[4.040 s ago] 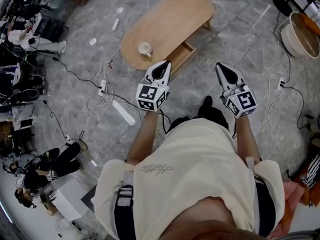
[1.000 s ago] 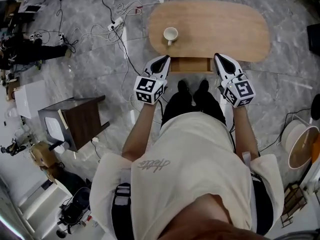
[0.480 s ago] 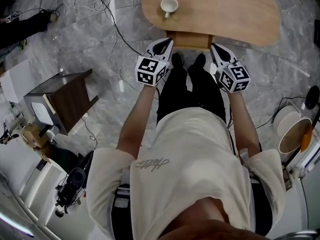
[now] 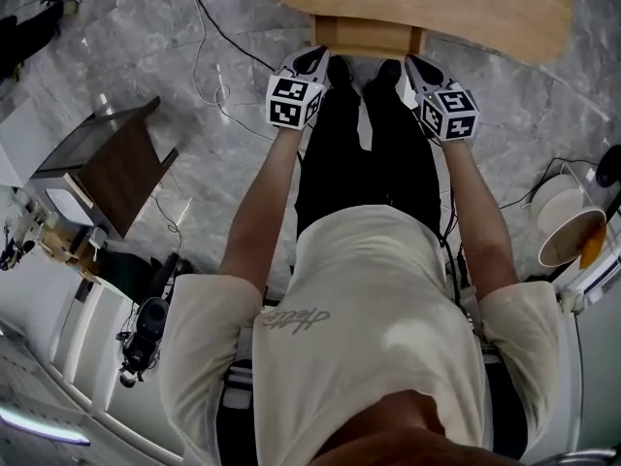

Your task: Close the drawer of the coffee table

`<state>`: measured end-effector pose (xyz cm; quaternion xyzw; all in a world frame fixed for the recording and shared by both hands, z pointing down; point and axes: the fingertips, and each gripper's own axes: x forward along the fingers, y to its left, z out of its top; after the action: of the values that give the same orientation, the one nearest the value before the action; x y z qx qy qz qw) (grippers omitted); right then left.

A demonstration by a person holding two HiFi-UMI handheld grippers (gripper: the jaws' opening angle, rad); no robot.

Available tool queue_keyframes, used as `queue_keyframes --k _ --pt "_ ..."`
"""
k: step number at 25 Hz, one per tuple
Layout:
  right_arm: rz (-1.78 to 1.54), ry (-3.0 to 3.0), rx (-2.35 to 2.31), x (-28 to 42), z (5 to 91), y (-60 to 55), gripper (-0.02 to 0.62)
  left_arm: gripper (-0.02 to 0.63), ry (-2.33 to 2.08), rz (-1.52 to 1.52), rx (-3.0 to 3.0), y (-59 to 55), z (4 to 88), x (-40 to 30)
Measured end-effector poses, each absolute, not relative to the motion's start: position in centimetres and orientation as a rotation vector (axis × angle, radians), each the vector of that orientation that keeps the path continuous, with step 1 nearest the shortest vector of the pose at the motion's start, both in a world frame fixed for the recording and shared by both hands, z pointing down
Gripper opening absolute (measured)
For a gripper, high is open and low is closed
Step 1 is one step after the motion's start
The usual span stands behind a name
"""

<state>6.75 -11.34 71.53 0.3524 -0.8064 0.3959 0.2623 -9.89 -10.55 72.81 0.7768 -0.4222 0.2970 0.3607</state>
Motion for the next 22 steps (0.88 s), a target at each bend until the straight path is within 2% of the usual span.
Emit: queue_keyframes --k 12,18,22 --pt "1.181 -1.99 0.963 10.5 86.3 -6.3 -0.006 0.005 -0.907 0.821 1.786 -5.5 89.6 -8.5" --pt "1.393 -1.879 1.02 12.1 93.3 -4.0 -0.006 0.005 -0.926 0.816 1.682 -2.7 95.6 -8.9" --pt "1.405 -1.819 0.98 12.7 97.5 -2.5 -0.006 0.005 -0.912 0.843 1.656 -0.6 99.1 -8.7"
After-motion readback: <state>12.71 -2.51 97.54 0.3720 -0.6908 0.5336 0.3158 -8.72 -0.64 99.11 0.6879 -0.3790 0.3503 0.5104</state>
